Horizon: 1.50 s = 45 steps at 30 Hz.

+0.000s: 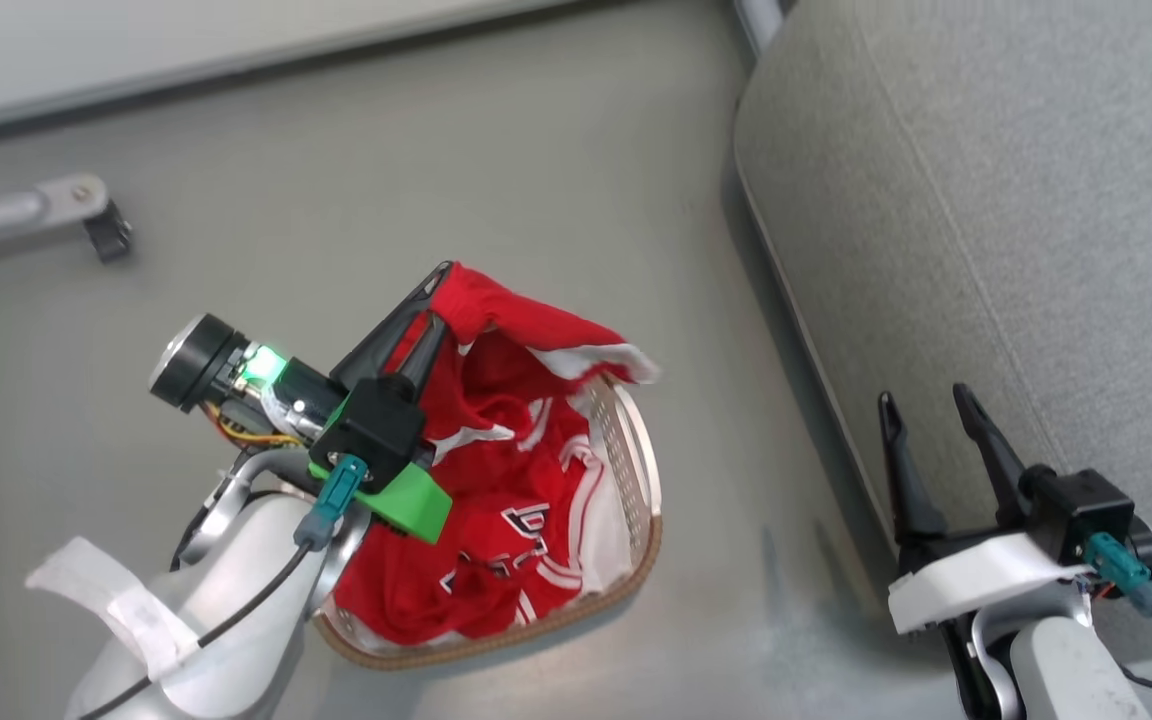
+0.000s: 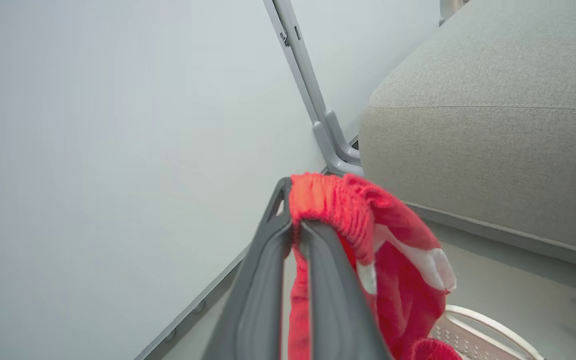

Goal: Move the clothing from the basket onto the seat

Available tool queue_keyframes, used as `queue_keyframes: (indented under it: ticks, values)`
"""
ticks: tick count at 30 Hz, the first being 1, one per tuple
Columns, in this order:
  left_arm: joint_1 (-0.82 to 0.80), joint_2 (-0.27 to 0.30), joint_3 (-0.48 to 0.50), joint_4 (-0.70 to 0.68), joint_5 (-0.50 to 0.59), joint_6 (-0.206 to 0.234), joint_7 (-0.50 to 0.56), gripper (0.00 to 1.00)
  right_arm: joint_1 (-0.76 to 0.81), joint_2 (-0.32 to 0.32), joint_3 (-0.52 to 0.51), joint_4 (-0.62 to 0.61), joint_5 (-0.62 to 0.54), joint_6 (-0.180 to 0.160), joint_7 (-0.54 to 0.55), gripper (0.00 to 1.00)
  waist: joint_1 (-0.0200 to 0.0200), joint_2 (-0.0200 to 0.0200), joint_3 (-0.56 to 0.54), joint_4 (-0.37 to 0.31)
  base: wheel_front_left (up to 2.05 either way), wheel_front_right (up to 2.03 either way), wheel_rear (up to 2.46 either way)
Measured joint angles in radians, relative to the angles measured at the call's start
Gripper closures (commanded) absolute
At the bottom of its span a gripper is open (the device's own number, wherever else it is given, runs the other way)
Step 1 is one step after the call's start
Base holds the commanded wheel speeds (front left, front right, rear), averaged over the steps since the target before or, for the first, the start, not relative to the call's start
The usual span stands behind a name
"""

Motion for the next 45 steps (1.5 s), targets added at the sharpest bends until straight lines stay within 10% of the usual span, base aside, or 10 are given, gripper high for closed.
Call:
queue_keyframes:
  ticks: [16, 28, 42, 45]
  values:
    - [-0.272, 0.016, 0.008, -0.061, -0.023, -0.051, 0.058, 1.0, -0.021, -0.001, 0.158, -0.022, -0.053, 0.0, 0.0, 0.0, -0.0001, 0.0, -0.238, 0.026, 0.0, 0.0, 0.0]
    - [-0.351, -0.005, -0.028, -0.019, -0.043, -0.06, 0.053, 1.0, -0.226, -0.001, 0.39, 0.066, -0.1, 0.0, 0.0, 0.0, -0.0001, 0.0, -0.267, 0.038, 0.0, 0.0, 0.0]
    - [-0.369, -0.073, -0.124, -0.055, -0.059, -0.067, 0.036, 1.0, -0.346, 0.0, 0.431, 0.221, -0.117, 0.0, 0.0, 0.0, 0.0, 0.0, -0.29, 0.092, 0.0, 0.0, 0.0]
    - [-0.367, -0.074, -0.131, -0.067, -0.068, -0.067, 0.039, 1.0, -0.363, 0.0, 0.453, 0.252, -0.1, 0.0, 0.0, 0.75, 0.0, 0.0, -0.295, 0.1, 0.0, 0.0, 0.0]
